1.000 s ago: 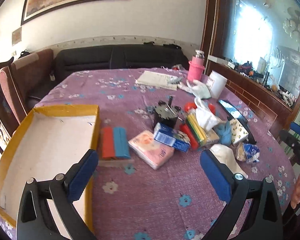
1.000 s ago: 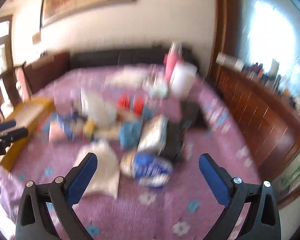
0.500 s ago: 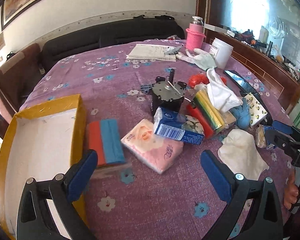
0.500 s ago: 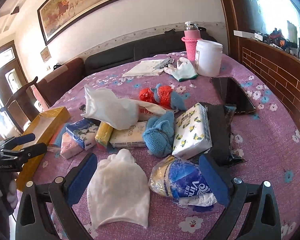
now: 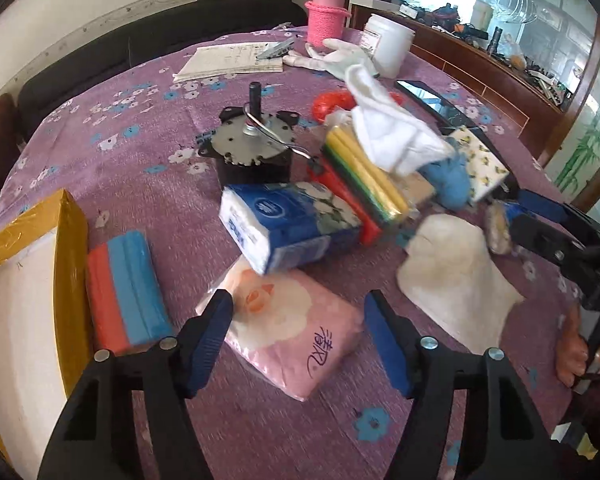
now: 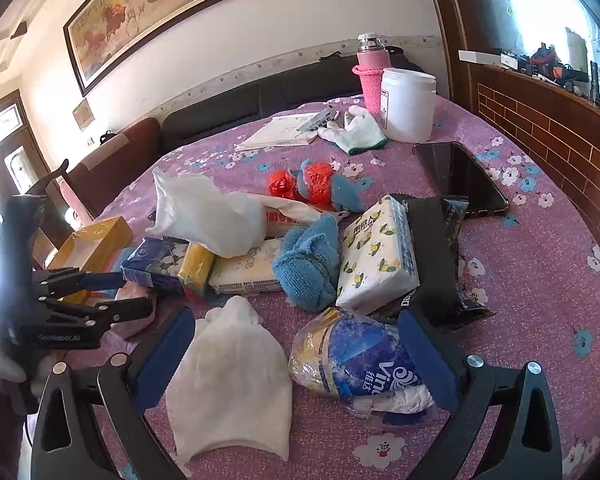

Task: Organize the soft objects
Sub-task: 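Close the right gripper on the white glove while the left gripper grasps the pink tissue pack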

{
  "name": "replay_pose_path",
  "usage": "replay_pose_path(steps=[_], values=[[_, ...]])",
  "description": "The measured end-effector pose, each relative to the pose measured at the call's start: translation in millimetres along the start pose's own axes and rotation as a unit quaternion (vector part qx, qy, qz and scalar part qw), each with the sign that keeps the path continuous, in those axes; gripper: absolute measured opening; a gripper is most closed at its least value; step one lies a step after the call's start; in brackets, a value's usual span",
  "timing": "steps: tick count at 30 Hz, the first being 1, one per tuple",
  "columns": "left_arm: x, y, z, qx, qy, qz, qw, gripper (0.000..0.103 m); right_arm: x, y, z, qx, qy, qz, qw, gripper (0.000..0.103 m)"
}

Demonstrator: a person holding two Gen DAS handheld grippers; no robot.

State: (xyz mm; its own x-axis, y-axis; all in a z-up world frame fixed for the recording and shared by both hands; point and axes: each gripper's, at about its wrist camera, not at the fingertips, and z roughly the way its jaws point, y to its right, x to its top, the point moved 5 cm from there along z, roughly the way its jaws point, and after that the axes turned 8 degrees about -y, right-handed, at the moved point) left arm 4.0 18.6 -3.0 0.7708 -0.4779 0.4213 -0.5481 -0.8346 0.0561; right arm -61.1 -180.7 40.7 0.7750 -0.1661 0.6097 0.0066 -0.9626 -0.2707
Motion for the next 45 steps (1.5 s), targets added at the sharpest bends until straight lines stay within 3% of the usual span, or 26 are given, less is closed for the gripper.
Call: replay_pose_path(steps=[5,13,23,29,34,37,40,45], values=[[-22.1,14.0,-23.9,-0.021,0.031,-0.011,0.9992,0.071,0.5,3.2,2.4,-0.013,-0.004,0.008,1.0,0.102],[-33.9,6.6,-35.2,-0.068,0.066,-0.073,0.9928,0.074,0.4,10.6,2.6,-0.047,-0.004,0.025,0.999,0.102],[-46.7,-2.3,-52.5,-0.079,0.093,-0.092,0.9882,0.075,-0.7,15.8,8.6,-0.075,-0.019,0.033,0.996,0.102],[-49.2,-3.3,-50.5,-0.07,0.088,-0.101,0.9885,0.078,-0.5,17.0,9.8,-0.079,-0.022,0.035,0.996,0.102],[-63.2,-13.7,-61.7,-0.027,0.088,-0.122,0.9883,0.078,0.1,12.7,5.9,-0.079,-0.018,0.026,0.996,0.102],[-77.4,-25.6,-66.5,-0.004,0.085,-0.127,0.9882,0.083,1.1,-1.2,-11.2,-0.042,0.005,0.016,0.999,0.102],[-86.7,-38.3,-62.5,-0.004,0.074,-0.151,0.9858,0.083,-0.2,-23.2,-10.2,-0.009,-0.013,-0.013,1.0,0.102],[-85.0,-35.7,-59.4,-0.013,0.069,-0.162,0.9843,0.083,-13.8,-61.4,12.6,0.001,-0.06,-0.09,0.994,0.102]])
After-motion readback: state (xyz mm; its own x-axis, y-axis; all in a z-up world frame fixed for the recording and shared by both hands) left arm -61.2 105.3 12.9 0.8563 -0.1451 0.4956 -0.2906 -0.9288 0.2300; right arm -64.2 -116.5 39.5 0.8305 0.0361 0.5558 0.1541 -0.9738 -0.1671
